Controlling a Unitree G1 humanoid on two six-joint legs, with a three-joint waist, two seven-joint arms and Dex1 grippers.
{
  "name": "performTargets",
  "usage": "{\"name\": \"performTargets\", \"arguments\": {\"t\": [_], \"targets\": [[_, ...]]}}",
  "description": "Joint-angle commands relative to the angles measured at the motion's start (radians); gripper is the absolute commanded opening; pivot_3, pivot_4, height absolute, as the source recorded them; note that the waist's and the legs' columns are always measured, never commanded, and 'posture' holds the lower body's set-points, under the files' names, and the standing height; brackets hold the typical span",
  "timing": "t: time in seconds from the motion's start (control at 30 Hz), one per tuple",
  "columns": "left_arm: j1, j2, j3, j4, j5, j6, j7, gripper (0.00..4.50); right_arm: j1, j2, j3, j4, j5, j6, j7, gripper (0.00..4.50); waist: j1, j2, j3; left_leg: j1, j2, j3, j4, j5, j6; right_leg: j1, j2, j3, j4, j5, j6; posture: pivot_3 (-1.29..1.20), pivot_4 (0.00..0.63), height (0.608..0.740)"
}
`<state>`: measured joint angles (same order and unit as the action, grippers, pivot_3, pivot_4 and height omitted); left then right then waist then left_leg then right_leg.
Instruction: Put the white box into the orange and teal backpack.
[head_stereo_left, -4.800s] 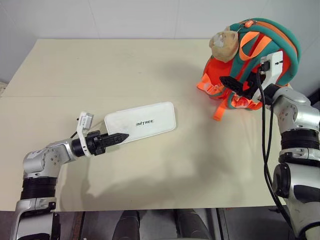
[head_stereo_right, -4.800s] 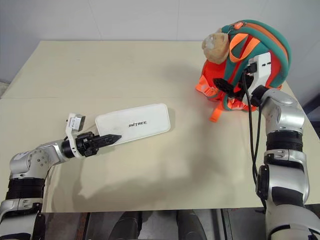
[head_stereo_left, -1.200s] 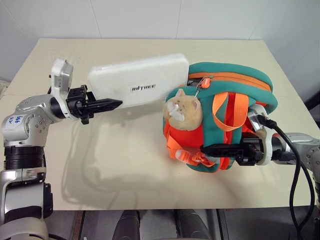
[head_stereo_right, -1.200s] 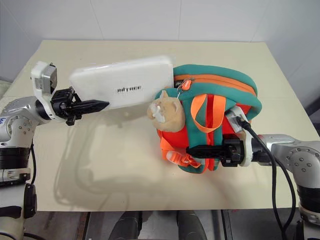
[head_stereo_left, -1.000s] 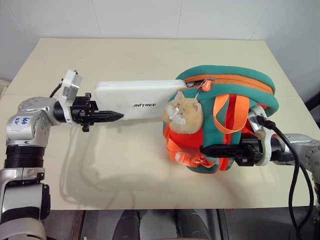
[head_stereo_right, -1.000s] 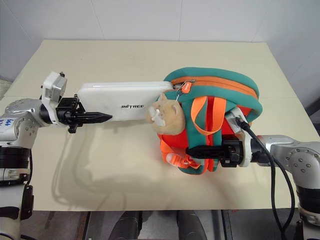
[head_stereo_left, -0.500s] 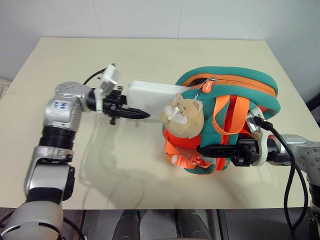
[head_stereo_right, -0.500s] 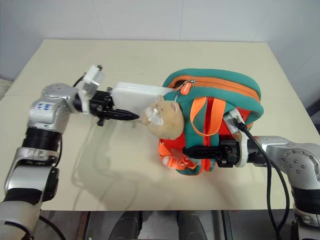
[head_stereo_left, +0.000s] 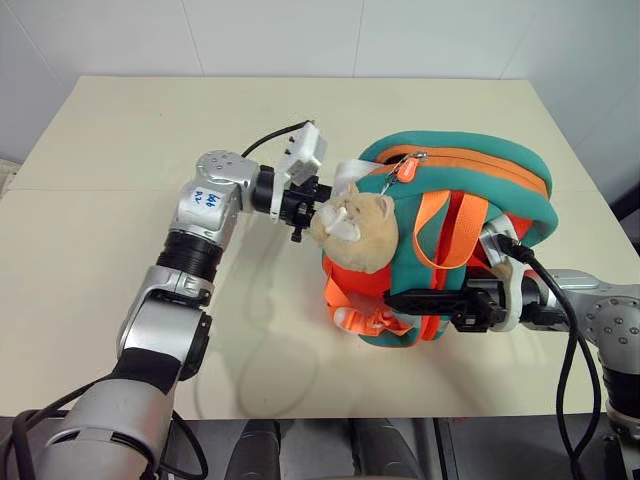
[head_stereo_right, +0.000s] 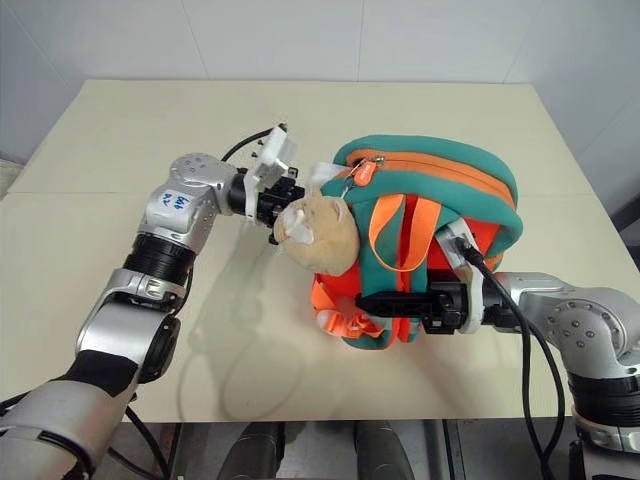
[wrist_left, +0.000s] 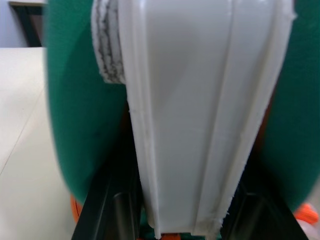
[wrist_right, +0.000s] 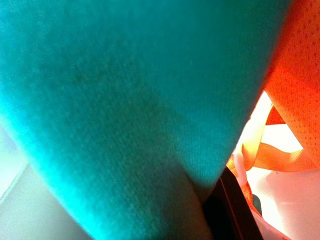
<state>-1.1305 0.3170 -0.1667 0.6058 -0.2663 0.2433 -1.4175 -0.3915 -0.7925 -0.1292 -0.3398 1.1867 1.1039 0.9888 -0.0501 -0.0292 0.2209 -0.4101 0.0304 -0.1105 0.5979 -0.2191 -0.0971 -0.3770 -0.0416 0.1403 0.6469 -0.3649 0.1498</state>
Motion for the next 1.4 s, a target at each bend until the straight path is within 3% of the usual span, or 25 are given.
{"name": "performTargets", "arguments": {"t": [0.03,0.27,0.33,0.6,0.8,1.0,1.1,1.4], "targets": [[-0.015,-0.038,-0.019,-0.019,0.002,-0.023,-0.018,1.43,0.003,0.005,0.012,-0.041,0.005,-0.005,0.002,0.01,0.001,0.000,0.000,0.000,0.000,0.000,0.000,0.000,0.000,0.000,0.000,0.000,0.000,0.000,0.000,0.00,0.150,0.740],[-0.028,-0.046,0.000,0.024,0.013,-0.031,-0.014,1.43,0.010,0.004,0.031,-0.052,-0.010,-0.020,0.028,0.01,0.006,0.000,0.000,0.000,0.000,0.000,0.001,0.000,0.000,0.000,0.000,0.000,0.001,0.000,0.000,0.00,0.150,0.740],[-0.032,-0.038,0.001,0.021,0.015,-0.028,-0.022,2.14,0.005,0.009,0.039,-0.046,-0.019,-0.025,0.030,0.00,0.007,0.000,0.000,0.000,0.000,0.000,0.001,0.000,0.000,0.000,0.000,0.000,0.001,0.000,0.000,0.00,0.150,0.740],[-0.037,0.043,0.095,0.033,-0.014,-0.086,0.000,4.28,0.003,0.009,0.050,-0.038,-0.035,-0.042,0.039,0.00,0.003,0.000,0.000,0.000,0.000,0.000,0.002,0.000,0.000,0.000,0.000,0.000,0.003,0.000,0.000,0.00,0.150,0.740],[0.008,0.156,0.156,-0.014,-0.065,-0.027,-0.056,4.28,0.002,0.010,0.053,-0.031,-0.047,-0.047,0.044,0.00,-0.003,0.000,0.000,0.001,0.000,-0.001,0.005,0.000,0.000,0.000,0.001,0.000,0.006,0.000,0.000,0.00,0.150,0.740],[0.038,0.191,0.171,-0.052,-0.083,0.010,-0.075,4.28,-0.005,0.012,0.064,-0.019,-0.062,-0.055,0.055,0.00,-0.001,0.000,0.000,0.001,0.000,-0.001,0.006,0.000,0.000,0.000,0.001,0.000,0.006,0.000,0.000,0.00,0.150,0.740],[0.047,0.173,0.166,-0.051,-0.077,-0.017,-0.067,3.73,-0.015,0.015,0.071,-0.010,-0.071,-0.058,0.062,0.00,-0.001,0.000,0.000,0.001,0.000,-0.001,0.006,0.000,0.000,0.000,0.001,0.000,0.007,0.000,0.000,0.00,0.150,0.740],[0.041,0.116,0.146,-0.012,-0.062,-0.025,-0.034,0.93,-0.020,0.017,0.070,-0.008,-0.082,-0.058,0.067,0.00,-0.004,0.000,0.000,0.000,0.000,-0.001,0.007,0.000,0.000,0.000,0.001,0.000,0.007,0.000,0.000,0.00,0.150,0.740]]}}
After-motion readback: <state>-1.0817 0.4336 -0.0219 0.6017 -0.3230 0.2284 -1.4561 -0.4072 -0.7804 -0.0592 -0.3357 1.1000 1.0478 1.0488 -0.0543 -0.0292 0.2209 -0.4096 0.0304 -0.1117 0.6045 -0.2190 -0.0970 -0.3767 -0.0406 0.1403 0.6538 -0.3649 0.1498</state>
